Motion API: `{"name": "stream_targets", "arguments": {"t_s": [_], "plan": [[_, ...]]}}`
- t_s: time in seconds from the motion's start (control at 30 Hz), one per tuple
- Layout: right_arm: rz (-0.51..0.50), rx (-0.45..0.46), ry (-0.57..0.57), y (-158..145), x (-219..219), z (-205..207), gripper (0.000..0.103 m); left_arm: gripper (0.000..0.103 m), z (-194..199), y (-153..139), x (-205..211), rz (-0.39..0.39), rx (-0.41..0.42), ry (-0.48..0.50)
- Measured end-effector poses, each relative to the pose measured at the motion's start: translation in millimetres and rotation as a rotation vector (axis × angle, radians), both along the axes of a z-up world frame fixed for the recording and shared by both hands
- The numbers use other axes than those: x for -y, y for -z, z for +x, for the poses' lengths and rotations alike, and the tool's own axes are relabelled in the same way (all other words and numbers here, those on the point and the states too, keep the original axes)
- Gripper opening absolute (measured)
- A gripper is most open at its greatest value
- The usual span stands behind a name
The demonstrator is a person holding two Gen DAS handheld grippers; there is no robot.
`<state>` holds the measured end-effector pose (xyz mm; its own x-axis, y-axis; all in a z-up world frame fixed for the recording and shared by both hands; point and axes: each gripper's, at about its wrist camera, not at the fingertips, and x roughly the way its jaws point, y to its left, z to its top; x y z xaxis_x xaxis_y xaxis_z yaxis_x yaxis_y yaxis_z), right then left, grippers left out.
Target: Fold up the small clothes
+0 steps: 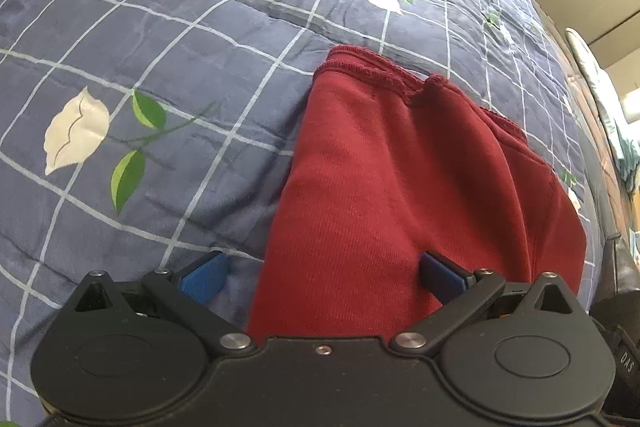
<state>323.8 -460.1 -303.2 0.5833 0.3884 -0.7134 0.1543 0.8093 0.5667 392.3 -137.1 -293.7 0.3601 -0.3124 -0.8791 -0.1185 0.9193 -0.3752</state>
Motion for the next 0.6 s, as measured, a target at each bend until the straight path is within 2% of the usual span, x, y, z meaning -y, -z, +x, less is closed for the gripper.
{"name": "stream_targets", "arguments": {"t_s": [0.1,0.23,0.37,0.53,0.6], "plan": [[-0.031,-0.027,-0.002,-2,-5,6,0.103,0.103,2,-3,0,0.008,-0.004,0.034],[-0.06,-0.05,0.011,-3,-11,10,0.103,0.103,5,-14,7,0.063,0.046,0.182],[-0.089,-0.07,0.031,-4,-16,13,0.103,0.103,8,-13,10,0.03,0.041,0.303],[-0.11,-0.103,0.085,-7,-23,17,0.103,0.102,14,-6,0,-0.05,0.003,0.292],[-0.098,-0.11,0.101,-9,-28,18,0.102,0.098,17,-5,-1,-0.082,-0.019,0.29]]}}
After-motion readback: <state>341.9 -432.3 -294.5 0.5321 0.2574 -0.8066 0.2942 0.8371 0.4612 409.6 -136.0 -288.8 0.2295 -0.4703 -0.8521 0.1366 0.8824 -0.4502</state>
